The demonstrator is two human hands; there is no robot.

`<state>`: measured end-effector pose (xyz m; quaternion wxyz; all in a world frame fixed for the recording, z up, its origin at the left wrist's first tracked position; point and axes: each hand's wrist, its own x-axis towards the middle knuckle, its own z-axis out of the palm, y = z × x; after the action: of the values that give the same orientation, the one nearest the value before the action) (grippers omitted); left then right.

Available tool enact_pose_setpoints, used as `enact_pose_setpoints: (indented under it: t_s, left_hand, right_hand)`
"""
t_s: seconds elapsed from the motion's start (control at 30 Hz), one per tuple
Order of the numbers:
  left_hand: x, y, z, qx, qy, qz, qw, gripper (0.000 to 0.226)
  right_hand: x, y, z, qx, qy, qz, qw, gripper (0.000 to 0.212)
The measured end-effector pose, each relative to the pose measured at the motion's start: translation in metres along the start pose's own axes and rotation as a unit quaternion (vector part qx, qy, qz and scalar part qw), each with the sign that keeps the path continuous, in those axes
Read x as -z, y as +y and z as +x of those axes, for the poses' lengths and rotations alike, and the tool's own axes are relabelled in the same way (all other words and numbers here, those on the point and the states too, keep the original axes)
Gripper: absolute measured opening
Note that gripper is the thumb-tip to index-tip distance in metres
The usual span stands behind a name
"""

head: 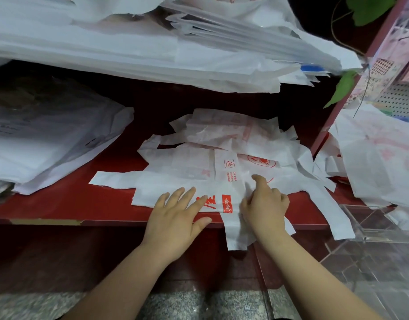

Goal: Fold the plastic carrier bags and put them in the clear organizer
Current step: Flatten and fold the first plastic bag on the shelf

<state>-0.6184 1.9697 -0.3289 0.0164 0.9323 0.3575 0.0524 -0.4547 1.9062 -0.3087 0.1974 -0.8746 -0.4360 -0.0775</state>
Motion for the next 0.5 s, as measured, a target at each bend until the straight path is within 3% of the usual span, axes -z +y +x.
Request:
enact_pose_setpoints:
  t_s: [0.07, 0.1, 0.17, 0.23, 0.3, 0.37, 0.43, 0.5]
  left_hand:
    - [0.001, 0.001, 0.0, -0.005, 0.003, -0.002, 1.0, 0.077]
    - [-0.001, 0.0, 0.0, 0.0, -0.003, -0.007, 1.0, 0.077]
    - [0.002, 0.001, -0.003, 0.015, -0.008, -0.017, 1.0, 0.081]
    - [0.006, 0.003, -0.004, 0.039, -0.015, -0.007, 0.999, 0.101]
    - [0.005, 0.0, -0.009, 0.072, -0.03, -0.01, 0.997, 0.128]
    - [0.006, -0.009, -0.019, 0.113, -0.016, -0.017, 0.993, 0.136]
    - [0.009, -0.022, -0.03, 0.163, 0.001, -0.011, 0.987, 0.128]
    - [0.013, -0.033, -0.039, 0.203, 0.047, -0.021, 0.978, 0.091]
  right_hand:
    - [-0.005, -0.006, -0.002, 0.116, 0.069, 0.044, 0.99, 0.038]
    - [-0.006, -0.009, -0.004, 0.184, 0.065, 0.056, 0.979, 0.034]
    - [-0.009, -0.015, -0.008, 0.264, -0.021, 0.047, 0.963, 0.038]
    - [-0.006, -0.018, -0.01, 0.252, -0.114, 0.055, 0.959, 0.047]
    - [-0.007, -0.011, -0.008, 0.252, -0.135, 0.057, 0.957, 0.043]
    - [-0.005, -0.009, -0.008, 0.233, -0.136, 0.071, 0.96, 0.04]
    - [-0.002, -0.009, -0.008, 0.221, -0.131, 0.075, 0.964, 0.039]
    - [0.0, -0.008, -0.006, 0.2, -0.119, 0.085, 0.969, 0.034]
